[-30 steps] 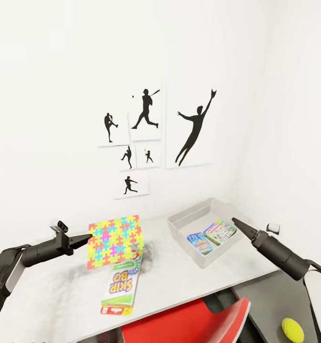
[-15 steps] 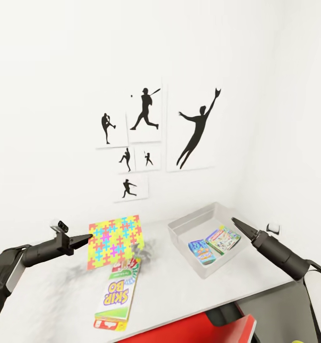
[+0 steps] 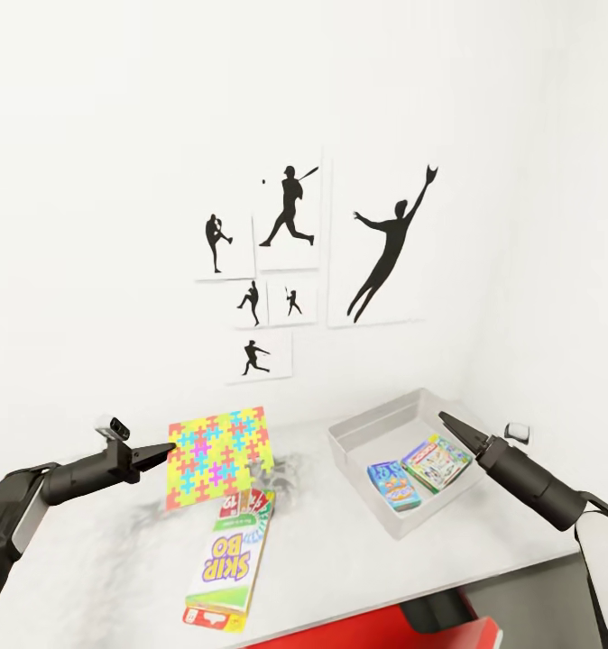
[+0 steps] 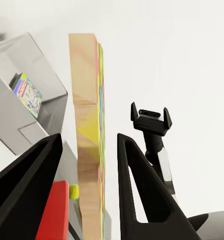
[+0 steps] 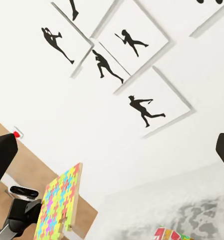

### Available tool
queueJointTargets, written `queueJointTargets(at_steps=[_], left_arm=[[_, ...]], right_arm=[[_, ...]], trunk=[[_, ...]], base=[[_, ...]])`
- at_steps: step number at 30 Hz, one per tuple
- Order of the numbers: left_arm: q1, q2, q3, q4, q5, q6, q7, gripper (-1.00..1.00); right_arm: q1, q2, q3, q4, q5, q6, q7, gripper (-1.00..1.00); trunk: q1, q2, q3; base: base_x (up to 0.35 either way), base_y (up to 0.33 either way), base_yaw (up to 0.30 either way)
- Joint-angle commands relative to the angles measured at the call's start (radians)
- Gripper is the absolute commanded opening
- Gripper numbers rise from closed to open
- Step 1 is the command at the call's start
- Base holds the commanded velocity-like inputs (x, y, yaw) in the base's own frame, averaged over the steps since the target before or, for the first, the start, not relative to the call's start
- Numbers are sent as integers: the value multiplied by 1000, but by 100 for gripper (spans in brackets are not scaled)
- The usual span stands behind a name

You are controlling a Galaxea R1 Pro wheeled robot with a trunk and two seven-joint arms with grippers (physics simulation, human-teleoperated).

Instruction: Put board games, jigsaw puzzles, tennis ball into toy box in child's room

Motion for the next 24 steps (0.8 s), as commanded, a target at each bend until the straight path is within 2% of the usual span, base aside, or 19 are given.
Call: queueJointTargets(at_steps=[1, 24], left_arm=[[-1, 0, 0, 0, 0, 11, -4, -100], [-1, 0, 0, 0, 0, 11, -4, -100]], right_arm=[[-1, 0, -1, 0, -1, 5, 2, 100], [-1, 0, -1, 0, -1, 4, 2, 100]], trunk=[[1, -2, -1], [1, -2, -1]], base=[[103, 0, 2], [58, -34, 0]])
